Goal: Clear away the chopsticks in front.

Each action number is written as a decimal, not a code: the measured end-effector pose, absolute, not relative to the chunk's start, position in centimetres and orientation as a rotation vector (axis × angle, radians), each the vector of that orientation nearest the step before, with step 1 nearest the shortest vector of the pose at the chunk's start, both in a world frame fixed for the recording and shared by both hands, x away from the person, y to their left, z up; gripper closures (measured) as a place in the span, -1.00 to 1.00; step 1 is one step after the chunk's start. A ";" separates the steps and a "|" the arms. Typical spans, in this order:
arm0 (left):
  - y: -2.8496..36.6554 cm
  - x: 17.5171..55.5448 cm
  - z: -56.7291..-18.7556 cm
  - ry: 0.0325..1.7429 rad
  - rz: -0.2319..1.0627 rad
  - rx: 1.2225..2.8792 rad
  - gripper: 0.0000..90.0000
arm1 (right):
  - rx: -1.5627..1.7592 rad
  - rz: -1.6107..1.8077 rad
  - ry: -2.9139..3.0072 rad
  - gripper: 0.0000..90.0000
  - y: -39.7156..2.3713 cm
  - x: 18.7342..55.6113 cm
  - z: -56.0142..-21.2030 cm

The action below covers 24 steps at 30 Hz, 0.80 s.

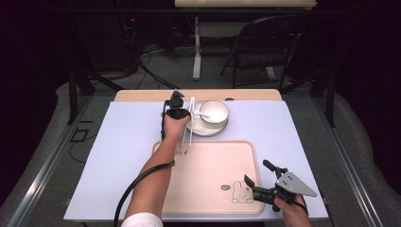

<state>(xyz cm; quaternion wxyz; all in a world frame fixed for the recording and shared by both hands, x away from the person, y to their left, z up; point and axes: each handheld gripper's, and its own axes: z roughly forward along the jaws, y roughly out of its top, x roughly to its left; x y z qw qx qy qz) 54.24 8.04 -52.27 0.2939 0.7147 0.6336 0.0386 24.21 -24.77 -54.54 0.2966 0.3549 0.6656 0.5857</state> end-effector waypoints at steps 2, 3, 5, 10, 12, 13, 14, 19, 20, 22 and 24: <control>8.1 54.4 -52.2 1.702 0.086 1.892 0.83 | 0.944 1.558 1.769 -0.73 -24.8 24.2 -54.5; 8.2 54.4 -52.2 1.713 0.081 1.880 0.83 | 0.944 1.558 1.770 -0.73 -24.8 24.2 -54.5; 8.2 54.6 -52.2 1.729 0.066 1.870 0.87 | 0.944 1.556 1.771 -0.73 -24.8 24.3 -54.5; 8.5 54.8 -52.1 1.754 0.031 1.849 0.88 | 0.945 1.556 1.771 -0.73 -24.8 24.3 -54.5; 8.6 54.8 -52.1 1.756 0.024 1.843 0.88 | 0.945 1.556 1.772 -0.73 -24.8 24.3 -54.5; 8.6 54.8 -52.1 1.757 0.019 1.834 0.88 | 0.946 1.556 1.772 -0.73 -24.8 24.3 -54.5; 8.7 54.7 -52.0 1.756 0.019 1.833 0.89 | 0.947 1.556 1.772 -0.73 -24.8 24.3 -54.5; 9.1 54.5 -51.7 1.746 0.026 1.820 0.89 | 0.946 1.555 1.773 -0.73 -24.8 24.3 -54.5; 9.2 54.4 -51.6 1.746 0.030 1.819 0.89 | 0.946 1.555 1.773 -0.73 -24.8 24.3 -54.5; 9.4 54.2 -51.4 1.743 0.035 1.814 0.89 | 0.945 1.554 1.775 -0.73 -24.8 24.3 -54.5; 9.7 53.9 -51.3 1.740 0.044 1.806 0.88 | 0.943 1.554 1.775 -0.73 -24.8 24.3 -54.5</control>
